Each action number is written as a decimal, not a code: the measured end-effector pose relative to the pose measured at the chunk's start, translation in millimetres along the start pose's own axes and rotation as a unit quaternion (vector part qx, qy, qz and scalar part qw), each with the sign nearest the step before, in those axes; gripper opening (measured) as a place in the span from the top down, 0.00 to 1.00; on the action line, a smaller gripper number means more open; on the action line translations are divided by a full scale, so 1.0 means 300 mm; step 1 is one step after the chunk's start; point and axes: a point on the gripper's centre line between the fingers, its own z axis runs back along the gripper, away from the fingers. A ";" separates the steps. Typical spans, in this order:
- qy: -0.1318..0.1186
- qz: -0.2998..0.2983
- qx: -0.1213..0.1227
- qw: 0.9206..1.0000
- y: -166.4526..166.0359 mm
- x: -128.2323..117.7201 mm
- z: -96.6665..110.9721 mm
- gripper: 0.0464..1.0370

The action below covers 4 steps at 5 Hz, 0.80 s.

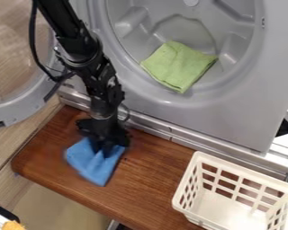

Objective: Put the blue cloth in the white basket

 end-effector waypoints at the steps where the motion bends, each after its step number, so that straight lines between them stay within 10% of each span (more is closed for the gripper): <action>1: -0.008 0.010 0.018 1.000 0.005 0.015 0.077 0.96; 4: -0.061 0.026 0.028 0.997 -0.024 -0.045 0.312 0.96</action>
